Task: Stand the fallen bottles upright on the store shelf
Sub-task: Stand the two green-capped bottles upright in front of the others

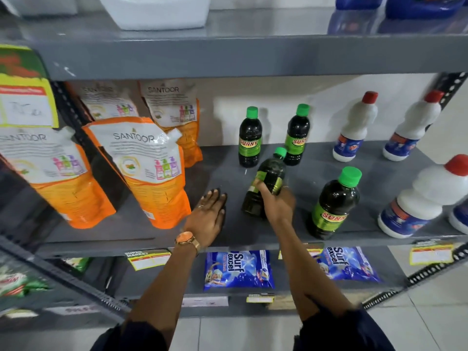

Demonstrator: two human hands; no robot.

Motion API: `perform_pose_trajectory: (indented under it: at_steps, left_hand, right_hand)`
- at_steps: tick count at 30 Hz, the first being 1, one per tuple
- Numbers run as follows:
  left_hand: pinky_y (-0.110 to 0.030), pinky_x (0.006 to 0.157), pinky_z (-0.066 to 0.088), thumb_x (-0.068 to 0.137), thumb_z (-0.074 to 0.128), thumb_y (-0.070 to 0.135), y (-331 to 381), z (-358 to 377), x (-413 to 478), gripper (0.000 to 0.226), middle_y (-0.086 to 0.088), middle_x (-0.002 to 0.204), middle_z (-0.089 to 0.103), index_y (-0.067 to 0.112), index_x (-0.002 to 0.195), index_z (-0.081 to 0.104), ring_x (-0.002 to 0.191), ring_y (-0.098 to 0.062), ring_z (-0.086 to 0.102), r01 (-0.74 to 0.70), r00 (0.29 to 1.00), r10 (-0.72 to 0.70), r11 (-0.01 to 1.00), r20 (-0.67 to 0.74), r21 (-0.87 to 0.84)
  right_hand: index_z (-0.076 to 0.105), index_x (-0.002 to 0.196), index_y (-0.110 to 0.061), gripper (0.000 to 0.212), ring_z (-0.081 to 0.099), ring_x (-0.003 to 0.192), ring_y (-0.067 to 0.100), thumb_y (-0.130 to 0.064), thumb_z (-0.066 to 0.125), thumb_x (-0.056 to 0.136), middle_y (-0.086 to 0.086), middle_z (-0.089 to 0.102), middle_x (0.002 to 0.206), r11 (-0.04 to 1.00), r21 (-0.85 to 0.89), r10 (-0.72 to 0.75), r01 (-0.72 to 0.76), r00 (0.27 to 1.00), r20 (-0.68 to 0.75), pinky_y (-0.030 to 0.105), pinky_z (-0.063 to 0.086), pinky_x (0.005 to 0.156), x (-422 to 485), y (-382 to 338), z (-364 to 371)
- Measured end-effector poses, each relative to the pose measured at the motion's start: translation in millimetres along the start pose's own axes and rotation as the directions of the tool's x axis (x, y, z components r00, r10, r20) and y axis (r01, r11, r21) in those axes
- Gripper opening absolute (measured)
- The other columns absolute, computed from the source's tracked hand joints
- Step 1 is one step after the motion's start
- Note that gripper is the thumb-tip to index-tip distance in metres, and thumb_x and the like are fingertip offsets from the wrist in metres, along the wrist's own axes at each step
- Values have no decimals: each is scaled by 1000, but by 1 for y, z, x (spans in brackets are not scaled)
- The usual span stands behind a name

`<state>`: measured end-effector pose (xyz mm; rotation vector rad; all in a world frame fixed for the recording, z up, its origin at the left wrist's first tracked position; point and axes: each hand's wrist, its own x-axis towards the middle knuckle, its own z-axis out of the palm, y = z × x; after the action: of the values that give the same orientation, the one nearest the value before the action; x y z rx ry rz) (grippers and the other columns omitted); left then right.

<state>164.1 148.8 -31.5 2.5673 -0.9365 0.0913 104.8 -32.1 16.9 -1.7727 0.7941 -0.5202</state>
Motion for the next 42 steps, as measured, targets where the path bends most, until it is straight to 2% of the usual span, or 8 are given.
perform_pose_trajectory:
  at_steps: [5,10,15,19,22,25,28,42]
  left_hand:
    - [-34,114,5,91,14,39,0,2,0,61,-16,150,30,9,141,33,140,-27,21,-20,1000,21,999,-21,32]
    - [-32,114,2,90,13,40,-2,4,1,63,-15,151,28,10,142,31,141,-25,18,-29,999,31,999,-39,38]
    - [-31,113,1,90,12,41,-4,5,2,63,-15,150,30,11,142,31,141,-25,20,-27,998,30,998,-55,54]
    - [-27,111,0,89,12,43,-3,5,2,64,-12,152,27,14,143,31,141,-23,18,-22,998,26,998,-63,61]
    - [-26,112,0,89,11,44,-4,6,1,63,-9,153,25,17,144,29,142,-21,16,-12,998,14,999,-54,53]
    - [-28,113,3,90,13,43,-5,7,1,62,-11,153,27,16,143,30,141,-23,18,-9,999,12,998,-45,60]
    - [-29,112,3,90,14,42,-6,6,2,62,-12,152,28,14,143,31,141,-25,20,-9,999,13,997,-52,71]
    - [-31,113,8,90,15,42,-2,3,2,62,-14,150,32,12,141,35,139,-27,24,-7,999,10,998,-37,59]
  right_hand:
    - [46,118,-7,68,53,84,7,-21,87,65,-2,55,100,962,109,-245,250,968,-54,-3,34,68,1,4,4]
    - [36,136,-10,85,54,109,16,-17,85,67,4,55,122,962,151,-236,228,971,39,25,44,93,4,9,9]
    - [43,136,-12,76,56,114,17,-8,80,70,2,59,123,968,89,-243,235,966,92,5,39,87,2,27,7]
    - [47,127,-10,95,45,124,26,-39,92,49,10,52,129,979,-7,-205,205,977,55,42,39,107,11,16,16]
    - [45,123,-8,103,38,129,33,-51,91,41,14,47,129,982,-77,-171,172,985,26,49,32,110,15,13,20]
    - [42,115,-14,91,54,112,22,-47,92,45,4,53,116,984,24,-180,179,983,25,31,47,98,10,18,16]
    - [41,128,-17,79,54,102,2,-15,87,64,-13,52,112,969,110,-232,220,967,109,-1,38,80,7,29,9]
    - [59,117,-13,69,63,108,22,-22,91,56,8,68,117,975,-33,-200,222,926,320,38,51,94,20,35,-13]
